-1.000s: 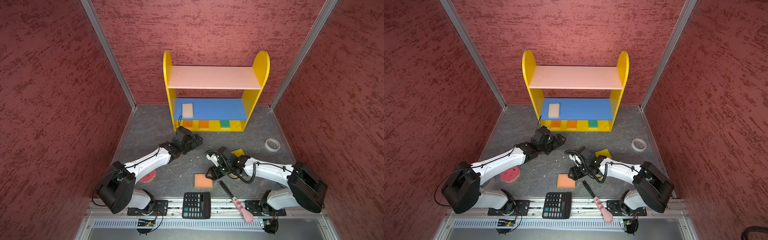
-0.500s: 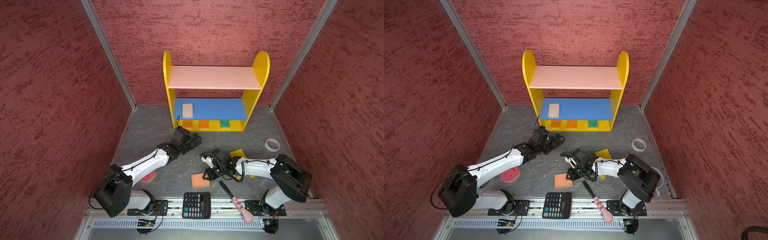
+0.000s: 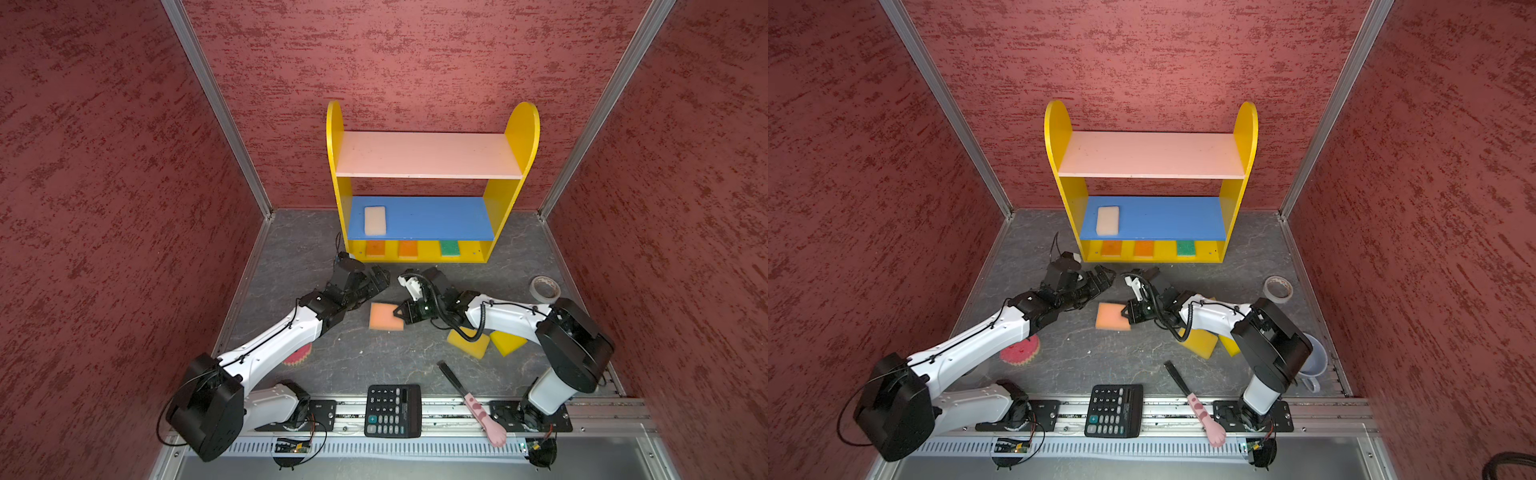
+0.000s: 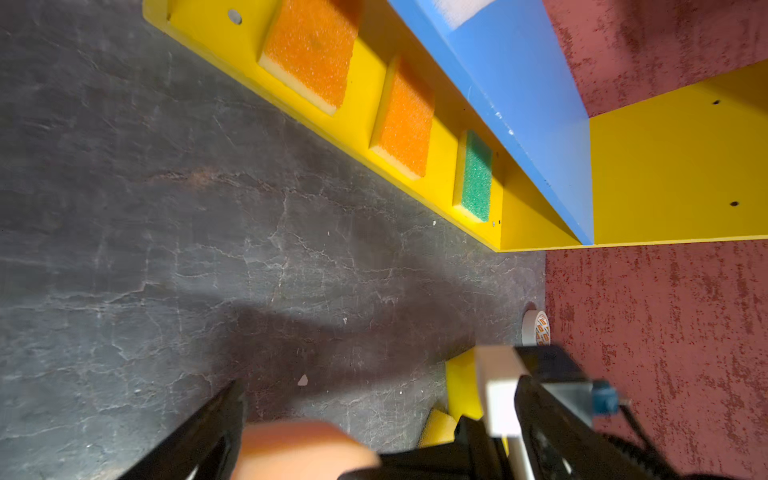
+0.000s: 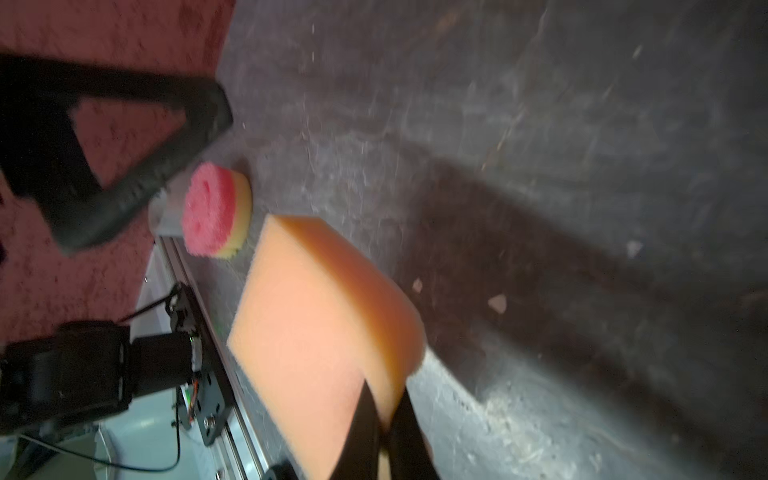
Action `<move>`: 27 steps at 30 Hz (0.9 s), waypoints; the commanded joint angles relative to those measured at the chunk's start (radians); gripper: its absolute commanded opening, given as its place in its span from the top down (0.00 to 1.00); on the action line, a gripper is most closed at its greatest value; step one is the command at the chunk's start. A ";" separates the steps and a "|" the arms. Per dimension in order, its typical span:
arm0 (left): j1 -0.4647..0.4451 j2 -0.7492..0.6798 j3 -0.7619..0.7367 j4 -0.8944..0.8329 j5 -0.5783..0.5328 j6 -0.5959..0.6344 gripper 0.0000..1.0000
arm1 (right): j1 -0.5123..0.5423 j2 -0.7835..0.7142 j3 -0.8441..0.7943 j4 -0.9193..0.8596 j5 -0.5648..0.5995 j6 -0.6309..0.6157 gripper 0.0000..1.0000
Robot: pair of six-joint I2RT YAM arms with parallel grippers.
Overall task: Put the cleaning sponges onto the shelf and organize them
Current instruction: 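Lift the peach sponge toward the shelf with the right gripper while the left follows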
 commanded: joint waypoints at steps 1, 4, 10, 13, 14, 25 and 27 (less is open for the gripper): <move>0.006 -0.072 -0.044 0.060 -0.021 0.055 0.01 | -0.053 -0.009 0.030 0.095 -0.004 0.077 1.00; 0.006 -0.130 -0.078 0.108 -0.020 0.074 0.00 | -0.112 -0.018 0.020 0.186 -0.058 0.167 1.00; 0.006 -0.111 -0.052 0.086 0.006 0.071 0.01 | -0.162 -0.032 0.028 0.299 -0.098 0.264 1.00; 0.005 -0.059 -0.040 0.121 0.040 0.066 0.01 | -0.166 -0.025 0.029 0.378 -0.146 0.314 1.00; 0.006 -0.038 -0.030 0.127 0.049 0.065 0.00 | -0.167 -0.018 0.029 0.411 -0.172 0.342 1.00; 0.006 0.089 0.087 0.208 0.123 0.072 0.36 | -0.167 -0.011 -0.078 0.729 -0.300 0.556 1.00; 0.007 0.088 0.092 0.210 0.122 0.071 0.58 | -0.167 -0.026 -0.087 0.698 -0.287 0.533 0.95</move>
